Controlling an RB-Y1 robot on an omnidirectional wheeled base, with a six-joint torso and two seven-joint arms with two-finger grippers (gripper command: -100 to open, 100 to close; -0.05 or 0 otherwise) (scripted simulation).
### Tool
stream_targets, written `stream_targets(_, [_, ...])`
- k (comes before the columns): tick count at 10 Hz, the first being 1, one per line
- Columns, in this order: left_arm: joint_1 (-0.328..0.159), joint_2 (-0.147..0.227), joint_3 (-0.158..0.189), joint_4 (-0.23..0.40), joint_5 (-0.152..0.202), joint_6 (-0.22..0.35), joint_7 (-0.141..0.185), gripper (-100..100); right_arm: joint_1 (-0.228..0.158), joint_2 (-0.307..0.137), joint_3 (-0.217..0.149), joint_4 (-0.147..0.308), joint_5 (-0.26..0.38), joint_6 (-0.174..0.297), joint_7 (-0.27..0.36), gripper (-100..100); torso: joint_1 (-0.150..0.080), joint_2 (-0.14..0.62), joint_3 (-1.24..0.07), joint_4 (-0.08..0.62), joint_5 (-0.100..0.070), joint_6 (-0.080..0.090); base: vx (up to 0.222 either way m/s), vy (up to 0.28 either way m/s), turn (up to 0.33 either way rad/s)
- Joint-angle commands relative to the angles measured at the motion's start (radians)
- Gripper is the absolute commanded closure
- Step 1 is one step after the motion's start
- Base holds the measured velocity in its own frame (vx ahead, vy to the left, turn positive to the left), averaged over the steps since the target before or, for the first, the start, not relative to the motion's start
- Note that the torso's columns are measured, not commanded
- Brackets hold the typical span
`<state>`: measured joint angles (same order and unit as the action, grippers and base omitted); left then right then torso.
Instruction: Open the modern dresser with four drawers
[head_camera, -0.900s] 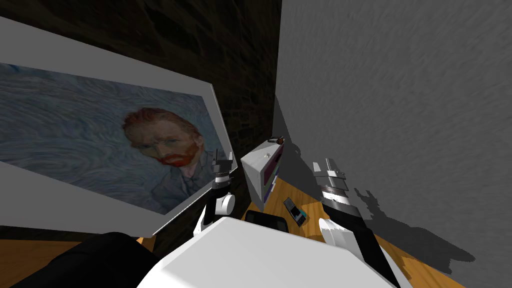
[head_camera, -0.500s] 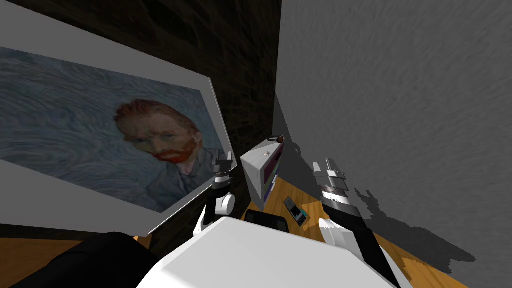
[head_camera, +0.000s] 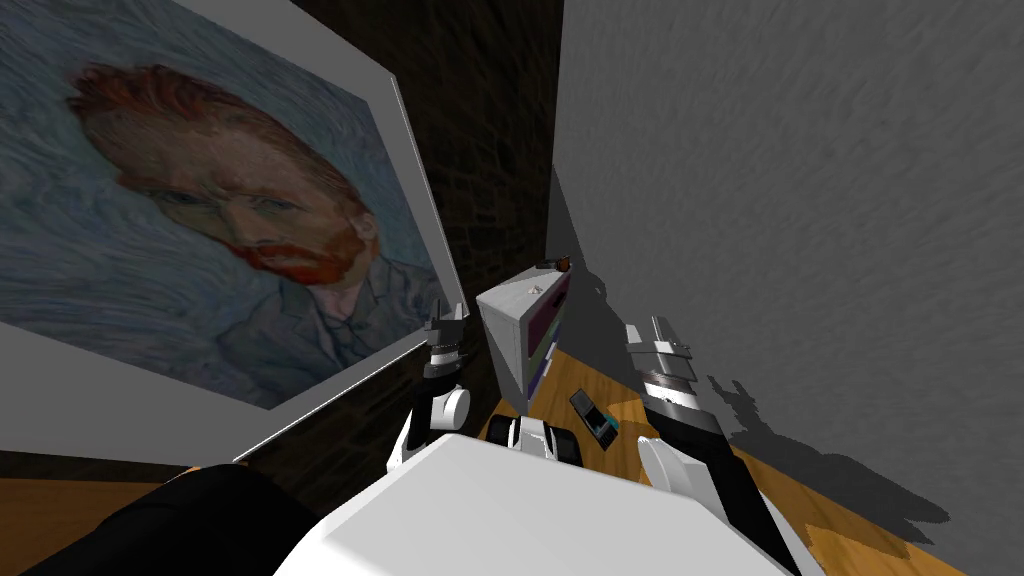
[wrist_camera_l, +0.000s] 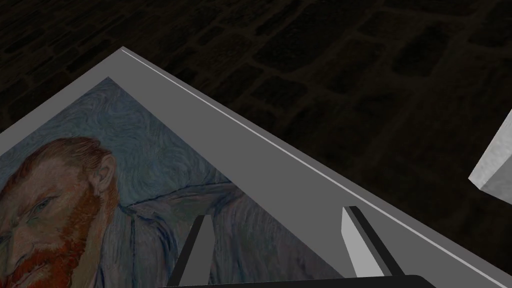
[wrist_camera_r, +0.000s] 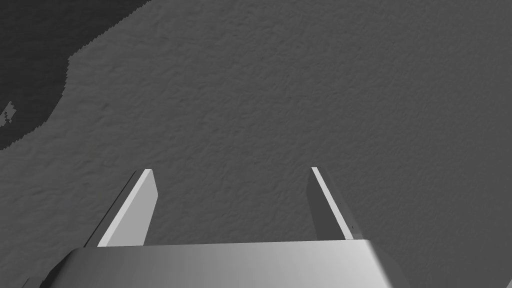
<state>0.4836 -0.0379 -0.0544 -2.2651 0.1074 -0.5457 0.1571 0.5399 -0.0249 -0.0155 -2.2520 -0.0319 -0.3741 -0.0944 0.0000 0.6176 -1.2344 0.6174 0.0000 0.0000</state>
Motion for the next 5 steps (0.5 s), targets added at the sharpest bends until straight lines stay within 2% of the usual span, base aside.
stream_targets(1, [0.0, 0.0, 0.0, 0.0, 0.0, 0.0, 0.0, 0, -0.017, -0.044, -0.008, 0.009, -0.015, 0.017, -0.025, -100, 0.0, 0.074, -0.148, 0.074, 0.0, 0.0, 0.001, -0.023, 0.088])
stream_targets(2, [0.0, 0.0, 0.0, 0.0, 0.0, 0.0, 0.0, 0, -0.028, -0.061, -0.014, 0.016, -0.025, 0.028, -0.042, -100, -0.001, 0.108, -0.217, 0.107, 0.0, 0.0, -0.006, -0.044, 0.117])
stream_targets(5, [0.0, 0.0, 0.0, 0.001, 0.0, 0.0, 0.0, 0, -0.074, -0.101, -0.037, 0.042, -0.066, 0.075, -0.114, -100, -0.001, 0.12, -0.241, 0.12, 0.0, 0.0, -0.009, -0.066, 0.131])
